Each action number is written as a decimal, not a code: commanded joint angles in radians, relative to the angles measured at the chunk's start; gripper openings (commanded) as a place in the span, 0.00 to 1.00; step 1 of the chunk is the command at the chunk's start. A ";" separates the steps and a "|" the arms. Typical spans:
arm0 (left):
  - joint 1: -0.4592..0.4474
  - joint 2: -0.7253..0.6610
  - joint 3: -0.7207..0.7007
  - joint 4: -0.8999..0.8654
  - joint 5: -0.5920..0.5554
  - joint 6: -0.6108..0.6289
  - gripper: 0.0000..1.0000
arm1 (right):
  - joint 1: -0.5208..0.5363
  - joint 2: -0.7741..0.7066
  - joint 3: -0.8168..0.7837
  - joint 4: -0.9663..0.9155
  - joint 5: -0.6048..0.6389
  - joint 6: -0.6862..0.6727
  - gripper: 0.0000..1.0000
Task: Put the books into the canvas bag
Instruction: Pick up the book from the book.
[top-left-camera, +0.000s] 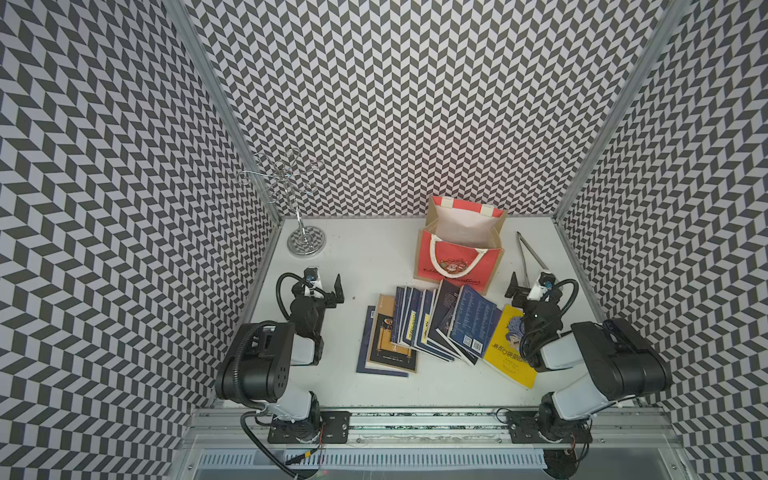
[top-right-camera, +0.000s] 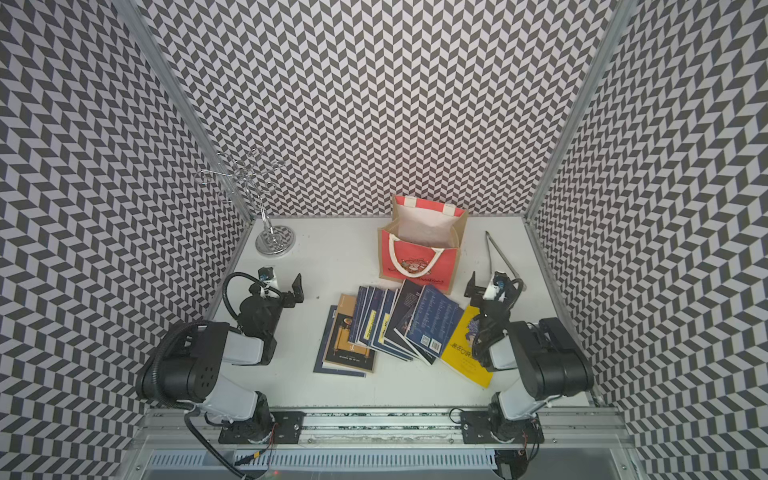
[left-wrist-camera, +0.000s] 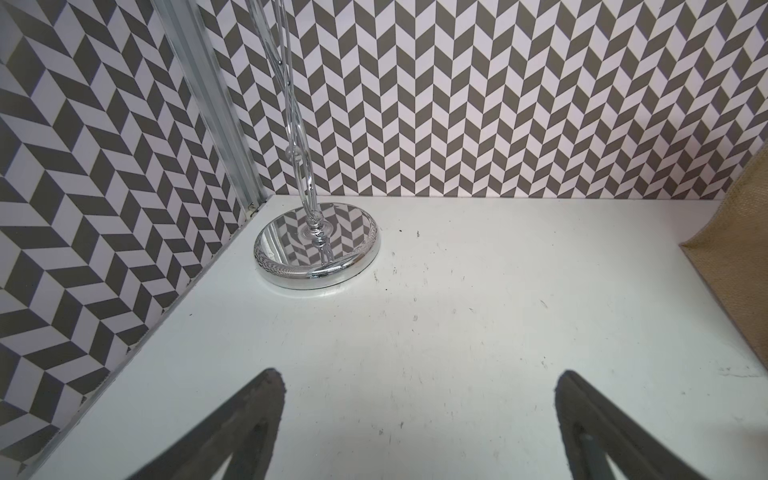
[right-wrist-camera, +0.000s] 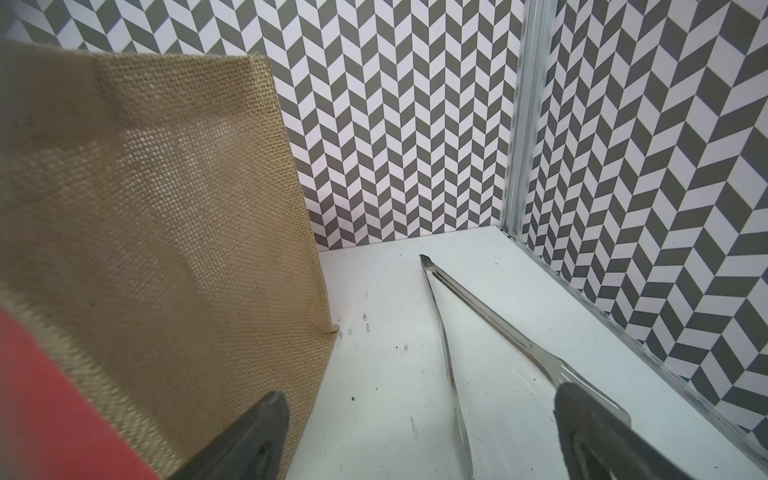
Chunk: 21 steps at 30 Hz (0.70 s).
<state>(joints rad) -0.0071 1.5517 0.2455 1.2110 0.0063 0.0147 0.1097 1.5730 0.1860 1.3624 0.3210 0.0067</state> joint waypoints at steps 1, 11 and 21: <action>-0.007 0.005 0.015 0.033 0.011 0.013 0.99 | 0.008 0.010 0.012 0.057 0.011 -0.015 0.99; 0.002 0.007 0.020 0.028 0.025 0.007 0.99 | 0.010 0.011 0.007 0.066 0.004 -0.022 0.99; 0.007 0.007 0.022 0.026 0.034 0.005 0.99 | 0.015 0.012 0.001 0.077 0.007 -0.027 0.99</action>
<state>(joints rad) -0.0059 1.5517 0.2459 1.2110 0.0238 0.0139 0.1173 1.5734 0.1860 1.3758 0.3210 -0.0021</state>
